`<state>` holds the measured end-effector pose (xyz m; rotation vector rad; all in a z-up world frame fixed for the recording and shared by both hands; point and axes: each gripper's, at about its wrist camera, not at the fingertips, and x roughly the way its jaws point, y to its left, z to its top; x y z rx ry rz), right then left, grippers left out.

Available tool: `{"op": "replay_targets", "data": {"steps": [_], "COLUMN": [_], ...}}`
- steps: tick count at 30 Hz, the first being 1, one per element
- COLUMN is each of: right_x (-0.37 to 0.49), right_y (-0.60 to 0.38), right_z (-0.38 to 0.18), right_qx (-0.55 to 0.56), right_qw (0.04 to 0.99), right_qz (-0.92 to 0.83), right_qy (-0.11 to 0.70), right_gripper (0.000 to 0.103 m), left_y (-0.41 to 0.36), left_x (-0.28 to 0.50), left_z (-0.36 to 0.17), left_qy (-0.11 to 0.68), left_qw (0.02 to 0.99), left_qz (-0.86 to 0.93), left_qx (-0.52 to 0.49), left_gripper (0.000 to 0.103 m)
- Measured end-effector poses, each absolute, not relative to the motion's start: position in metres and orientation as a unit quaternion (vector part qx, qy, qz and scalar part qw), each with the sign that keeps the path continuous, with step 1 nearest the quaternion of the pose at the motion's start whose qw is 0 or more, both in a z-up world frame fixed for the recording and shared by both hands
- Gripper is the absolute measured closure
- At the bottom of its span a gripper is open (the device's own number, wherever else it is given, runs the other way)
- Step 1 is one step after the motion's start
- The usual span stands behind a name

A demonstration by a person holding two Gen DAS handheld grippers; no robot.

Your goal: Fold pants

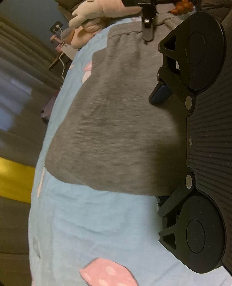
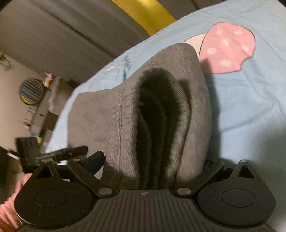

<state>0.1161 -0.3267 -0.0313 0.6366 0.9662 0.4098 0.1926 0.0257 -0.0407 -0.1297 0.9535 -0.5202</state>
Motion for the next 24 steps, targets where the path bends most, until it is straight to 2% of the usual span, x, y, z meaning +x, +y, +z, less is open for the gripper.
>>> {"op": "replay_targets", "data": {"steps": [2,3,4,8,11,17,19,20,21,22,24], "right_x": [0.112,0.111,0.110,0.098,0.091,0.098,0.105,0.110,0.115,0.120,0.125], "right_y": [-0.317,-0.312,-0.310,-0.306,-0.307,-0.307,-0.314,-0.320,-0.325,-0.329,-0.335], "right_z": [-0.023,-0.018,-0.015,-0.003,0.014,0.053,0.060,0.062,0.063,0.063,0.062], "right_qx": [0.273,0.253,0.248,0.245,0.257,0.250,0.258,0.264,0.268,0.264,0.234], "right_qw": [0.832,0.842,0.846,0.857,0.864,0.884,0.888,0.888,0.889,0.893,0.903], "right_qz": [0.169,0.160,0.160,0.152,0.160,0.175,0.169,0.164,0.152,0.132,0.059], "right_qy": [0.453,0.449,0.444,0.427,0.402,0.353,0.341,0.339,0.338,0.341,0.355], "right_gripper": [0.021,0.030,0.034,0.041,0.045,0.048,0.047,0.046,0.040,0.027,0.014], "left_y": [0.024,0.025,0.026,0.023,0.023,0.013,0.010,0.009,0.010,0.011,0.012], "left_x": [0.192,0.191,0.190,0.179,0.177,0.187,0.196,0.202,0.208,0.211,0.208], "left_z": [-0.037,-0.036,-0.034,-0.020,0.000,0.039,0.047,0.048,0.048,0.048,0.046], "left_qy": [0.433,0.428,0.422,0.399,0.384,0.341,0.330,0.335,0.343,0.345,0.344], "left_qw": [0.864,0.867,0.870,0.884,0.888,0.901,0.907,0.909,0.912,0.921,0.934], "left_qz": [-0.248,-0.243,-0.241,-0.233,-0.238,-0.246,-0.239,-0.225,-0.196,-0.153,-0.084], "left_qx": [-0.066,-0.076,-0.085,-0.074,-0.086,-0.105,-0.108,-0.109,-0.109,-0.100,-0.057], "left_gripper": [0.032,0.036,0.044,0.066,0.072,0.073,0.070,0.056,0.046,0.034,0.023]}}
